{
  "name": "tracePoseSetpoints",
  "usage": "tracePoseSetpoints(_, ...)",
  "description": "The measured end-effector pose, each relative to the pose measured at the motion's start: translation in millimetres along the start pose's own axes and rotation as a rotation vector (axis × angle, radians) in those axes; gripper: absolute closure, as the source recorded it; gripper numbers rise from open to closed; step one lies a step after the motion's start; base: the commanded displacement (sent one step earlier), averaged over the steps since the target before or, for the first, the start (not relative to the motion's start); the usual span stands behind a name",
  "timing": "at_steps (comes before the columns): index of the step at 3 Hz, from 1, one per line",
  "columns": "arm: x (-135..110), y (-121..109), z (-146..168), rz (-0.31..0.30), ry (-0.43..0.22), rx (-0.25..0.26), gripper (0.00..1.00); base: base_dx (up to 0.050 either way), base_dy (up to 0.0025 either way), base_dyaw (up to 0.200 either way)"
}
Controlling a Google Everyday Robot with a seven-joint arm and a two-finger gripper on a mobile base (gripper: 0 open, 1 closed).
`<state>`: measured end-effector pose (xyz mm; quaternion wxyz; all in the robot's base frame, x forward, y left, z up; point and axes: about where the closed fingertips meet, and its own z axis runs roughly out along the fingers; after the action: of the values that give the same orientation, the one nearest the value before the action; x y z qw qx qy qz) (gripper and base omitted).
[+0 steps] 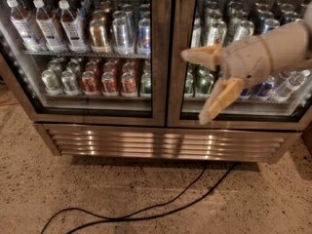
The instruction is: Open left fridge door
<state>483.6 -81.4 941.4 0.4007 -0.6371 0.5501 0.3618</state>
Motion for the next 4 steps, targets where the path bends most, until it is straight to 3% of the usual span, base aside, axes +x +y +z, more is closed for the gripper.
tracePoseSetpoints(1, -27.8, 4.2, 53.8, -0.05, -0.376, -0.18, 0.0, 0.0, 0.0, 0.0)
tracePoseSetpoints(2, -72.7, 12.2, 67.8, -0.092, -0.719, -0.315, 0.0, 0.0, 0.0, 0.0)
tracePoseSetpoints(3, -86.7, 13.5, 63.2, -0.094, -0.789, -0.333, 0.0, 0.0, 0.0, 0.0)
tracePoseSetpoints(4, -85.9, 13.4, 64.1, -0.094, -0.784, -0.332, 0.0, 0.0, 0.0, 0.0)
